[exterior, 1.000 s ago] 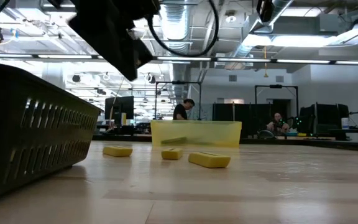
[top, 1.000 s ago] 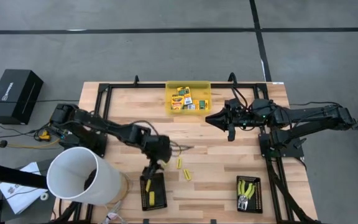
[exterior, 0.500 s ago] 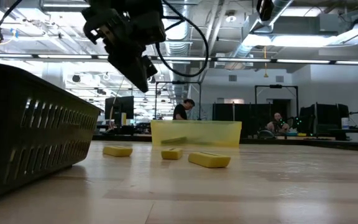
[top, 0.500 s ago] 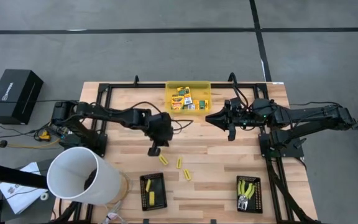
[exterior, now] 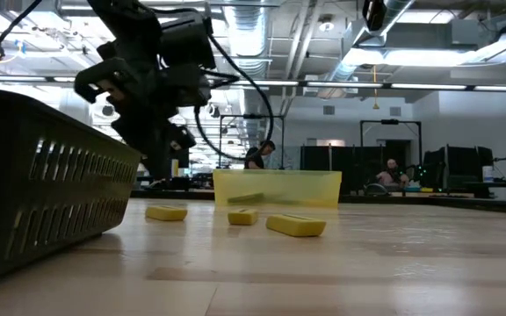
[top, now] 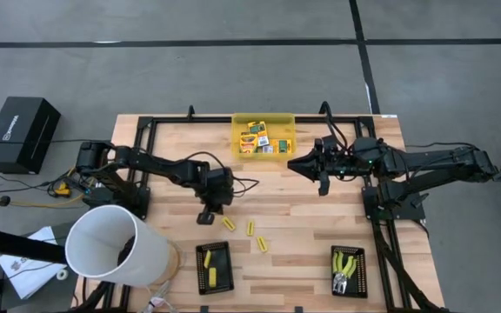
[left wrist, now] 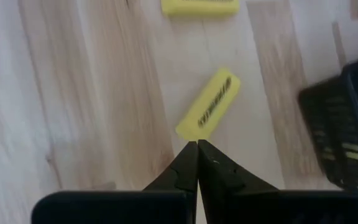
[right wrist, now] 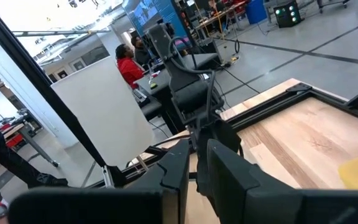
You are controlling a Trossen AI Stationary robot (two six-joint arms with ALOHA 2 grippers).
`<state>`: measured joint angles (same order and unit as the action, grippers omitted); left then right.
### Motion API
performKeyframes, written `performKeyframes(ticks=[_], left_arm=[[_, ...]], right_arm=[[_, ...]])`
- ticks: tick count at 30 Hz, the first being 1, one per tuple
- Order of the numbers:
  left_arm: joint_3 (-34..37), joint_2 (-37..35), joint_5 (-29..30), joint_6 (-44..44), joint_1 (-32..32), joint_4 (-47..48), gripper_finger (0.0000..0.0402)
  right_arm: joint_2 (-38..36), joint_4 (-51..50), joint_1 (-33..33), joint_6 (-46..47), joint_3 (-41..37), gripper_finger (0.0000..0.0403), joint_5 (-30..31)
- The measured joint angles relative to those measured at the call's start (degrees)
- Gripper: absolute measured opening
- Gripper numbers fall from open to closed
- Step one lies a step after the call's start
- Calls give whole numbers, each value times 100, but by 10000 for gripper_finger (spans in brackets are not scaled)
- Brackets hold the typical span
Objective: Pick & Place School Supplies
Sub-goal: Put the yellow eraser into the left black bin
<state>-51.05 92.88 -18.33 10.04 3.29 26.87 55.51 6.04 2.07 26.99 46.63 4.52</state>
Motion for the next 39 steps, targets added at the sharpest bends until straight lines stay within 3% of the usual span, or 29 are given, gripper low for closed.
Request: performKeyframes(ticks=[8, 19, 39], left_arm=[[0, 0, -68, -322, -119, -683, 0], [-7, 698, 72, -350, -633, -802, 0], [-225, 714, 104, -448, -470, -916, 0]], right_arm=[[-1, 3, 2, 41, 0, 52, 0], [0, 1, 7, 47, 0, 52, 0], [-1, -9, 7, 43, 0, 52, -1]])
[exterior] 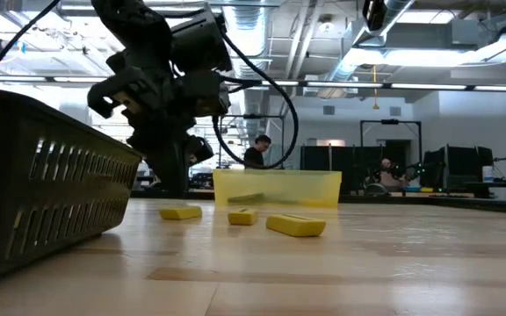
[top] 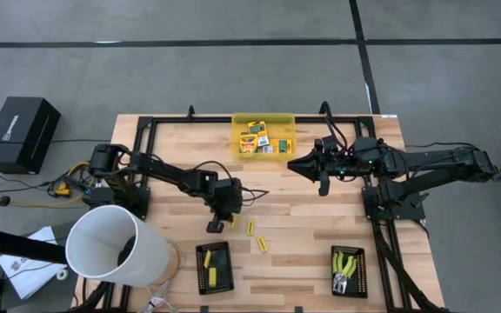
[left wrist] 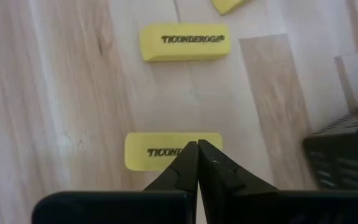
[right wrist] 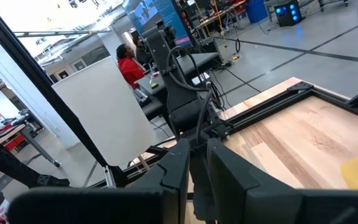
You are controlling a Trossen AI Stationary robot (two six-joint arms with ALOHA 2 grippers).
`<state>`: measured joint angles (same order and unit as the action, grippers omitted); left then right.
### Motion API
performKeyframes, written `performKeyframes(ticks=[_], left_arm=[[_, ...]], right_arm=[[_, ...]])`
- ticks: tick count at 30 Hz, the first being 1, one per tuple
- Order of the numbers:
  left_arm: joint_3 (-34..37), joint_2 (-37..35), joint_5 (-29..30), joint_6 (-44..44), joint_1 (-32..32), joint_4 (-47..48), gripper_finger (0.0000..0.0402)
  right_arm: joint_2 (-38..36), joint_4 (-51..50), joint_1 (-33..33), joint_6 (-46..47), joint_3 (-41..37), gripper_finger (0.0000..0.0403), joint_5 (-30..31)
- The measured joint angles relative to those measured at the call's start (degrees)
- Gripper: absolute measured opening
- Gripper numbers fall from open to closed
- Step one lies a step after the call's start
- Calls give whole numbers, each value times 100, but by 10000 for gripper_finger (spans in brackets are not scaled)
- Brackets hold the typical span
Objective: Pick & Place School Supplies
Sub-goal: Put the yellow eraser into the left black bin
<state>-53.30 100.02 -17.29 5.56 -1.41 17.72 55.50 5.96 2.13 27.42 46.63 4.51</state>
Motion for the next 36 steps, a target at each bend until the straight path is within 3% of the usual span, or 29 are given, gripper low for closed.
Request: performKeyframes(ticks=[22, 36], left_arm=[[581, 3, 36, 62, 122, 8, 0], [536, -243, 68, -160, 306, 144, 0]], right_arm=[[1, -97, -4, 0, 0, 52, 0], [1, -102, 0, 2, 0, 52, 0]])
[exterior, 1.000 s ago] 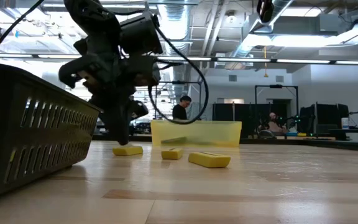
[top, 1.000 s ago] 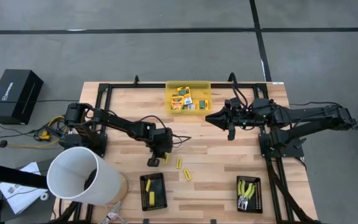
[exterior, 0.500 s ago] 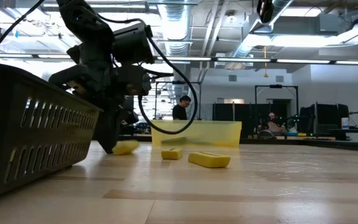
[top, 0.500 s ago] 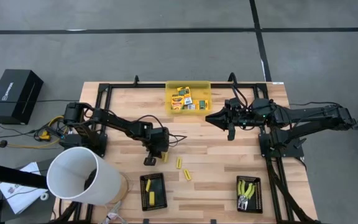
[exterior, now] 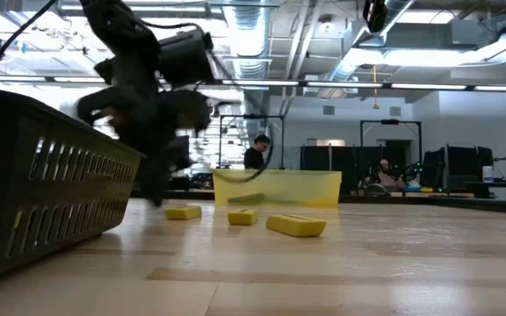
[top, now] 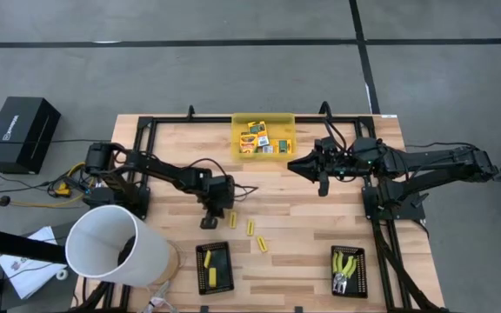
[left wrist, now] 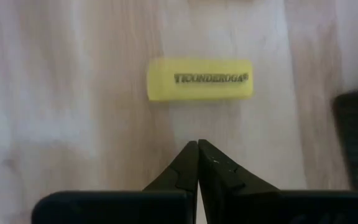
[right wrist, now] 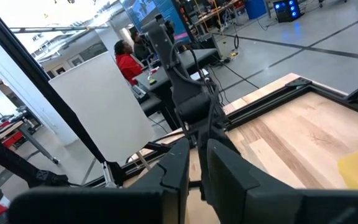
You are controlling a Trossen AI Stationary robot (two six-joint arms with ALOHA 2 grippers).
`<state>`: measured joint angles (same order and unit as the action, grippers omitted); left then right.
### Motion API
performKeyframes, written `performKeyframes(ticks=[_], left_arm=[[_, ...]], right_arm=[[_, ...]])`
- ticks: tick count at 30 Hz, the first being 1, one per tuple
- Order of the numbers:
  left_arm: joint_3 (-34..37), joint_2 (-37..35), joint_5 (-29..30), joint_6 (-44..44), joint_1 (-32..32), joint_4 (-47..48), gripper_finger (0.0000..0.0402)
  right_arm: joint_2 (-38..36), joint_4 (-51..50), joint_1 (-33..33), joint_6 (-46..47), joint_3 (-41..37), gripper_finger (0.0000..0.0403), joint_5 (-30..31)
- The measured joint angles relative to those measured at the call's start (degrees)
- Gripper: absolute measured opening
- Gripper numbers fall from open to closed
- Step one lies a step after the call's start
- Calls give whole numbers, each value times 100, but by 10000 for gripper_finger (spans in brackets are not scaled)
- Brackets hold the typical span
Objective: Pick & Place School Supplies
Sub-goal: Put the yellow eraser into the left black bin
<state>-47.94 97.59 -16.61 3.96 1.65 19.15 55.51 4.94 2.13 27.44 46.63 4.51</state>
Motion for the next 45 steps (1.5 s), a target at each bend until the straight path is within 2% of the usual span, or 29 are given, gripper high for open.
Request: performKeyframes(ticks=[11, 24, 38, 45], left_arm=[[-94, -199, -43, -128, 4, -477, 0], [-101, 120, -130, -145, -7, -697, 0], [-103, 196, -137, -169, -6, -648, 0], [-107, 191, -133, -29, -6, -326, 0]], right_arm=[[-2, -19, -4, -44, 2, 52, 0], [-2, -32, -81, -46, 2, 52, -8], [-2, -38, -84, -46, 2, 52, -19], [-2, -38, -84, -46, 2, 52, -20]])
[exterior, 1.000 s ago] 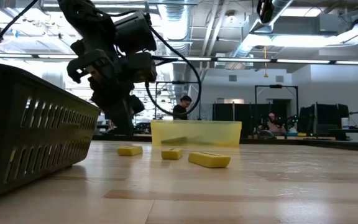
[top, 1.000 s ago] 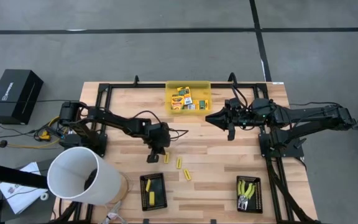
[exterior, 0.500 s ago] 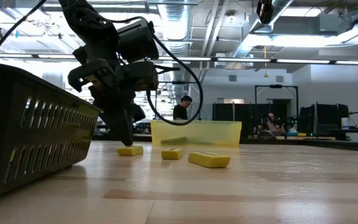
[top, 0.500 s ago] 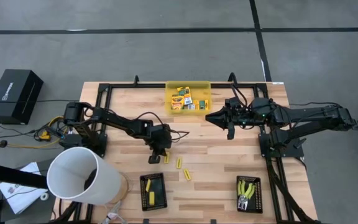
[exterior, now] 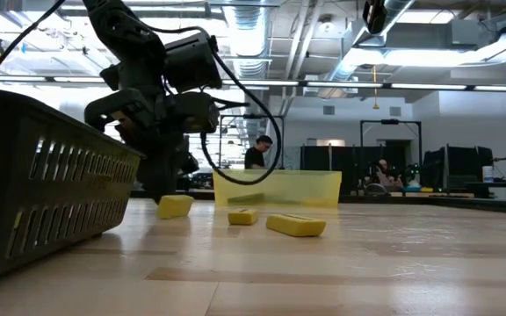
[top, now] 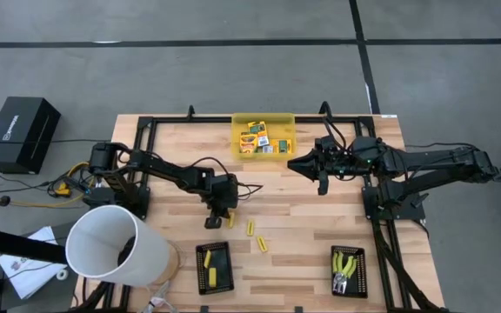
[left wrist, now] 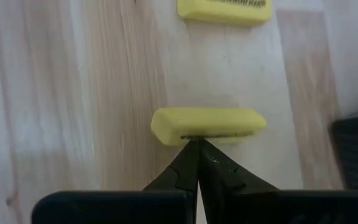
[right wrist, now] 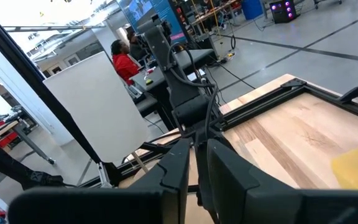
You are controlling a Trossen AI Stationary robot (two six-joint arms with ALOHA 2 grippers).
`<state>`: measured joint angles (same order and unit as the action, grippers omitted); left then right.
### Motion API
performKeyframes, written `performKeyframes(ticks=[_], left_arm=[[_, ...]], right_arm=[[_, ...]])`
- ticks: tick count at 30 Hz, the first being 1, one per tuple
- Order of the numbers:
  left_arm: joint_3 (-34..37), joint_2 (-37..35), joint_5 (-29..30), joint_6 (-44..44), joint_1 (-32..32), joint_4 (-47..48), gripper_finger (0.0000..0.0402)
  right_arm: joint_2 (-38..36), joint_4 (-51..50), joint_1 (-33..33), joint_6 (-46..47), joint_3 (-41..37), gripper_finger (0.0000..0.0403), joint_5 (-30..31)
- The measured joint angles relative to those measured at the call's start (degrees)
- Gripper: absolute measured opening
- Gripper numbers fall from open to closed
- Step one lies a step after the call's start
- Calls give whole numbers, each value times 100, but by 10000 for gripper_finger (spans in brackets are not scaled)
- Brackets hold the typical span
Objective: Pick & Place School Supplies
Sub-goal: Put the yellow eraser into the left black bin
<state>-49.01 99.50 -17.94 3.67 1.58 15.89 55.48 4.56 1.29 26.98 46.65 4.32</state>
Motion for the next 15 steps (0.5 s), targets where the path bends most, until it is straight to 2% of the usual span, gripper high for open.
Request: performKeyframes(ticks=[15], left_arm=[[9, 15, 24, 12, 0, 59, 0]], right_arm=[[0, 0, 1, 0, 0, 52, 0]])
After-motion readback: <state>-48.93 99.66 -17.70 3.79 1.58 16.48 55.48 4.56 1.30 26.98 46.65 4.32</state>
